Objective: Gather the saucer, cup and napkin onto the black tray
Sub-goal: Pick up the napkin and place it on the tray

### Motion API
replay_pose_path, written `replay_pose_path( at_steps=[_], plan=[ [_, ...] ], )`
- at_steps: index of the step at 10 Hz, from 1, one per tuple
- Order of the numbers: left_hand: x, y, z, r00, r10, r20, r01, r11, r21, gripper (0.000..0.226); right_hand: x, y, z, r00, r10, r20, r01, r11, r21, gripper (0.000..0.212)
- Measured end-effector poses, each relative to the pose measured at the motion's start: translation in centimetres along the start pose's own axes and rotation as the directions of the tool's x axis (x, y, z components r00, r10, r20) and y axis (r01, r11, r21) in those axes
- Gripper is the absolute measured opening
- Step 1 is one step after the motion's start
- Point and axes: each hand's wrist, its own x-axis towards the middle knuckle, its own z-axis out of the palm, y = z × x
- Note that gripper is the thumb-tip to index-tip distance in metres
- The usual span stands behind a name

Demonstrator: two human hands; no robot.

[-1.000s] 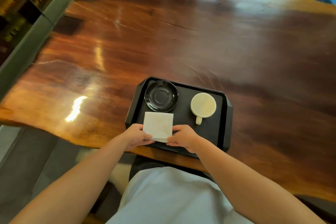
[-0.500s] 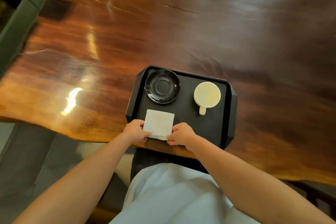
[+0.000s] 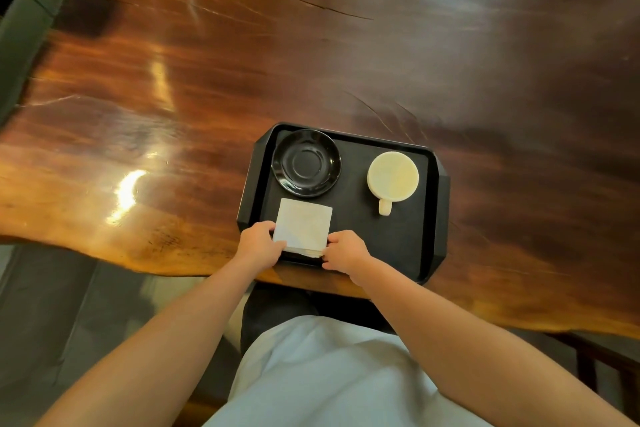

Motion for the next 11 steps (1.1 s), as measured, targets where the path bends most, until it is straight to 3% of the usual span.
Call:
replay_pose_path(
  at_steps=[5, 6, 8, 10, 11],
  plan=[
    [0.0, 0.0, -0.7, 1.0, -0.002, -0.004, 0.002, 0.987, 0.161, 0.007, -0.3, -0.6, 0.3, 0.998, -0.053, -0.041, 0.046, 0.984, -0.171, 0.03],
    [-0.1, 0.0, -0.8, 1.0, 0.006, -0.006, -0.005, 0.986, 0.167, 0.006, -0.3, -0.7, 0.4, 0.996, -0.086, -0.04, 0.07, 0.953, -0.296, 0.018],
    [-0.5, 0.3, -1.0, 0.999, 0.021, -0.024, -0.015, 0.974, 0.224, 0.007, -0.2, -0.6, 0.4, 0.99, -0.109, -0.092, 0.067, 0.925, -0.375, 0.013],
    [-1.5, 1.7, -3.2, 0.995, -0.012, -0.097, 0.042, 0.947, 0.318, 0.022, -0.5, -1.0, -0.6, 0.992, -0.105, -0.074, 0.061, 0.892, -0.448, 0.017],
    [-1.5, 3.5, -5.4, 0.995, 0.033, -0.091, 0.002, 0.934, 0.358, 0.025, -0.8, -2.9, -2.1, 0.994, -0.101, -0.034, 0.073, 0.877, -0.474, 0.024]
  ],
)
